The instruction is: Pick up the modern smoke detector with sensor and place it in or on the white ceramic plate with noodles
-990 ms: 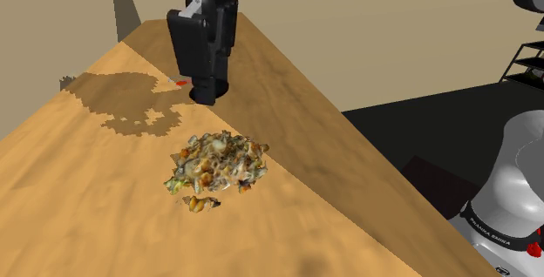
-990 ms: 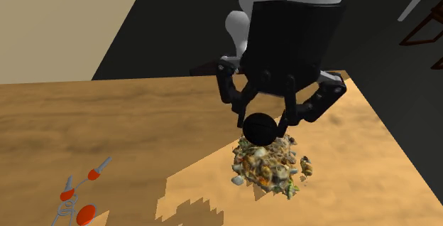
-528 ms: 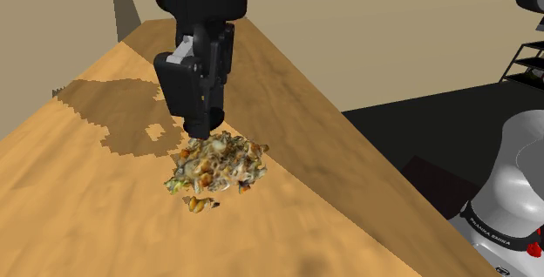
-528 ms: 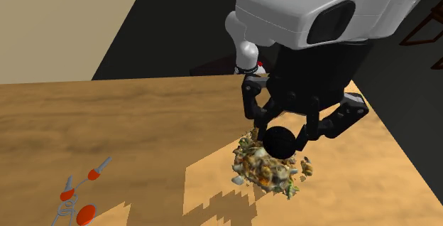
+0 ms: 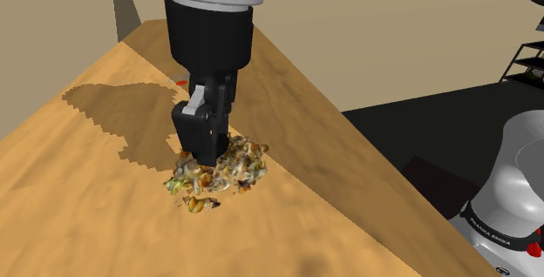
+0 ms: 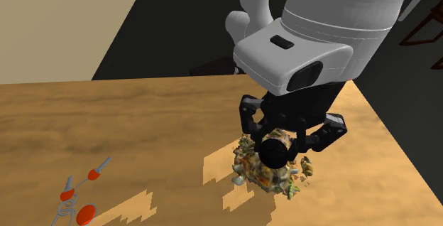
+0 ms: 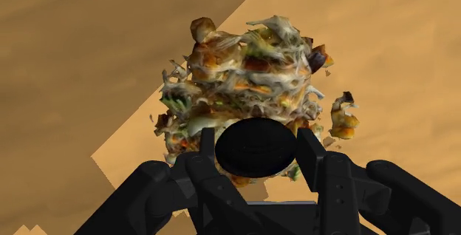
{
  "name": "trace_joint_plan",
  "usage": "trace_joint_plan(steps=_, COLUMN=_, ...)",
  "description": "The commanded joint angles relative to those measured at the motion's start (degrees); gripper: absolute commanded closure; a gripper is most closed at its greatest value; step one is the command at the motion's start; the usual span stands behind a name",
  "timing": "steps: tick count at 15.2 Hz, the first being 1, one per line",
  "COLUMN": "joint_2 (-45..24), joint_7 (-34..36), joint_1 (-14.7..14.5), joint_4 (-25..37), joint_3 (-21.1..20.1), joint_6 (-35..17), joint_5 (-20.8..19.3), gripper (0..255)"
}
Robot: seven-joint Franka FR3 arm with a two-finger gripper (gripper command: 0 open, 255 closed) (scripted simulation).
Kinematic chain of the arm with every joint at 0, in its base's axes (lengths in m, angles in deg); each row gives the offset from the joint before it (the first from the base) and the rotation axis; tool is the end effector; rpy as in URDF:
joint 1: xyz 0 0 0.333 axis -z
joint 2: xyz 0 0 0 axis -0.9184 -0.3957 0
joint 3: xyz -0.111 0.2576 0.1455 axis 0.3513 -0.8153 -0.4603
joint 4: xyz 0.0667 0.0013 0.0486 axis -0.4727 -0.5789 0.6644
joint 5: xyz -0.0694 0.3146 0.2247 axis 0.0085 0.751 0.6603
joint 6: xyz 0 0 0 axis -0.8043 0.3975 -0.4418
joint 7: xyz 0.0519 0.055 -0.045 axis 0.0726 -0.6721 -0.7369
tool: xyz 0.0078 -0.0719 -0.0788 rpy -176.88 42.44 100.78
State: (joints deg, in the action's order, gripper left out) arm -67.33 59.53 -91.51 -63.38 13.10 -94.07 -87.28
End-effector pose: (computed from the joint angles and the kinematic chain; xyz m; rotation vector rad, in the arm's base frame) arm 0.3165 0.5051 0.6273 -2.8205 -1.1727 -0.2696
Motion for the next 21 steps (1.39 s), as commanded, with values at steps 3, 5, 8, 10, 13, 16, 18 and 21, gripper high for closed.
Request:
trace_joint_plan(steps=3, joint_2=0.61, joint_7=-0.17, joint_1=0.21, joint_4=-1.93, joint_3=0.1, joint_6=-1.46, joint_5=0.39, gripper=255)
trace_joint_plan(steps=5, joint_2=0.61, joint_7=-0.17, joint_1=0.22, joint_4=-1.92, joint_3=0.09, joint_6=-1.46, joint_5=0.39, gripper=255)
trace_joint_plan(steps=8, joint_2=0.61, joint_7=-0.17, joint_1=0.22, joint_4=-1.92, joint_3=0.09, joint_6=-1.46, joint_5=0.39, gripper=255)
trace_joint_plan(steps=10, joint_2=0.61, joint_7=-0.15, joint_1=0.21, joint_4=-1.92, joint_3=0.08, joint_6=-1.45, joint_5=0.38, gripper=0)
trace_joint_plan(steps=13, joint_2=0.59, joint_7=-0.14, joint_1=0.21, joint_4=-1.9, joint_3=0.08, joint_6=-1.44, joint_5=0.37, gripper=0)
trace_joint_plan(steps=16, joint_2=0.54, joint_7=-0.2, joint_1=0.04, joint_4=2.0, joint_3=-0.05, joint_6=2.42, joint_5=0.35, gripper=0)
trace_joint_plan(steps=18, joint_2=0.09, joint_7=-0.08, joint_1=-0.26, joint_4=5.98, joint_3=-0.23, joint_6=6.04, joint_5=0.04, gripper=0)
trace_joint_plan(steps=21, joint_2=0.1, joint_7=-0.08, joint_1=-0.26, joint_4=5.97, joint_3=-0.24, joint_6=6.04, joint_5=0.04, gripper=0)
